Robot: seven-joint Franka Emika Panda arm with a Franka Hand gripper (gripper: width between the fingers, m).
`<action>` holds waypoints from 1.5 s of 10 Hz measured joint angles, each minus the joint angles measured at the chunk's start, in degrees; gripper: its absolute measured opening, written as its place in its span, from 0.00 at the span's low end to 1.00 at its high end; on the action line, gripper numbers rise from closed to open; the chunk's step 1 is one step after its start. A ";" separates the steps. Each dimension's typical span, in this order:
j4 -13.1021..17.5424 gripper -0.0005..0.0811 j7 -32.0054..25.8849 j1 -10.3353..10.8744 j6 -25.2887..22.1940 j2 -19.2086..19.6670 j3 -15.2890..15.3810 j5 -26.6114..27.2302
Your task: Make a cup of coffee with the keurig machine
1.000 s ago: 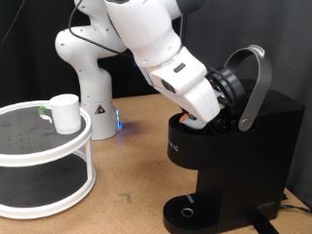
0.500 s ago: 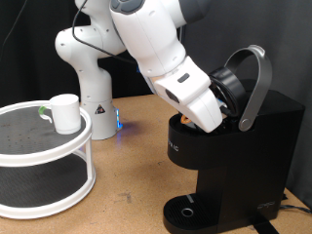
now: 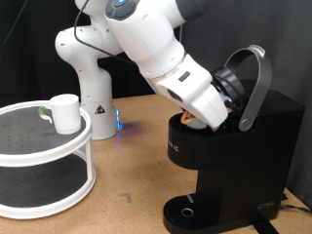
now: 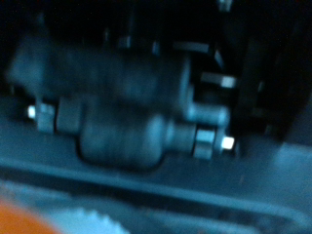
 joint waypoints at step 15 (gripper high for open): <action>-0.12 0.99 1.91 -1.96 -11.82 -5.86 -0.71 -2.04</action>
